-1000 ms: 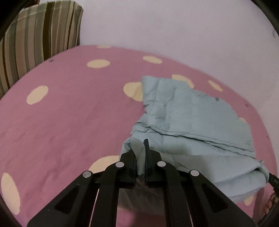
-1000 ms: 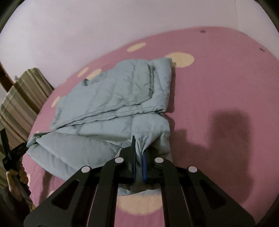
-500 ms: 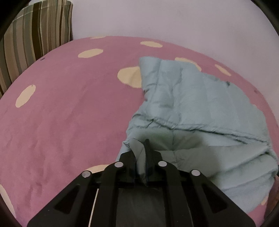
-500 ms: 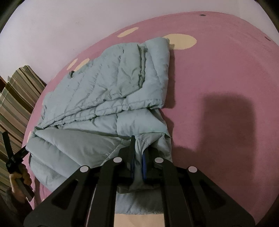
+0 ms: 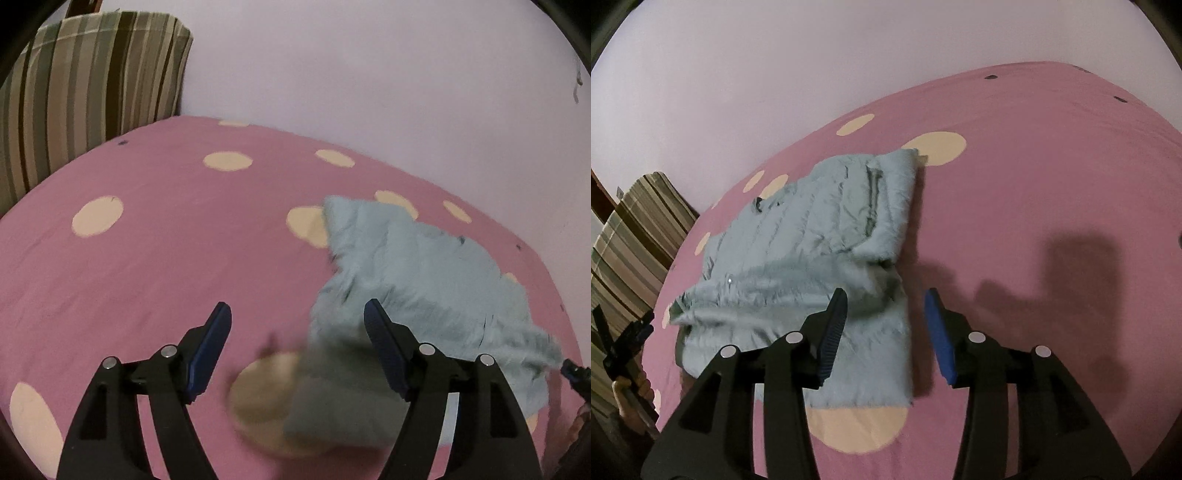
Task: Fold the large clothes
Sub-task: 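Grasp the folded hem edge again with both tools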
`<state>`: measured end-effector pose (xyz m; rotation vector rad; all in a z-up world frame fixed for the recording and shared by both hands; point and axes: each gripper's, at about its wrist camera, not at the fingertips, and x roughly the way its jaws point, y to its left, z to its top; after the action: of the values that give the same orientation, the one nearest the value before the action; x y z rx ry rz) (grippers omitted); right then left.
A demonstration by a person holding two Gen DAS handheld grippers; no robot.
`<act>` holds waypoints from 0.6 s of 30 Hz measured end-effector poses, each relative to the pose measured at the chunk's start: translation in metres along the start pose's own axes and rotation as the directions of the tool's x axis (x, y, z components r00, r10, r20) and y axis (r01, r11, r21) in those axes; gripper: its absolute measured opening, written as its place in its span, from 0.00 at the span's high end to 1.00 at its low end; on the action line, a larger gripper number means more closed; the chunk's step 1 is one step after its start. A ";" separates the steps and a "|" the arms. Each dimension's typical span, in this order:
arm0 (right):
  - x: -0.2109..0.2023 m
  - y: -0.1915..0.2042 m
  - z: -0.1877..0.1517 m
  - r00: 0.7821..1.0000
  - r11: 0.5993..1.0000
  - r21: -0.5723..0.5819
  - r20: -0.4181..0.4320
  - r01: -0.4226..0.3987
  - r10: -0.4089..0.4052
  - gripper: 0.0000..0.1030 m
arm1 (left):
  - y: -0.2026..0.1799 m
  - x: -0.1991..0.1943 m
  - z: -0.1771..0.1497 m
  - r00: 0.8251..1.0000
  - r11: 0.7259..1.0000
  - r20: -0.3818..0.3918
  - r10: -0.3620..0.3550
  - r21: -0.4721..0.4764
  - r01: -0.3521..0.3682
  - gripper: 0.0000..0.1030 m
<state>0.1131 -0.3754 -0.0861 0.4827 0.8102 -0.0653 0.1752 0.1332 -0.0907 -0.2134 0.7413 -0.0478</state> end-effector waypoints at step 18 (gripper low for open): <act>0.057 0.033 0.020 0.999 0.975 -0.223 -0.051 -0.019 0.008 0.42 | -0.024 0.063 0.002 0.987 0.980 -0.133 -0.089 0.163 0.111 0.29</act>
<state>0.1739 -0.3471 -0.1020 0.2776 0.8516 0.0509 0.2237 0.1023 -0.1262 -0.0852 0.8466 -0.2213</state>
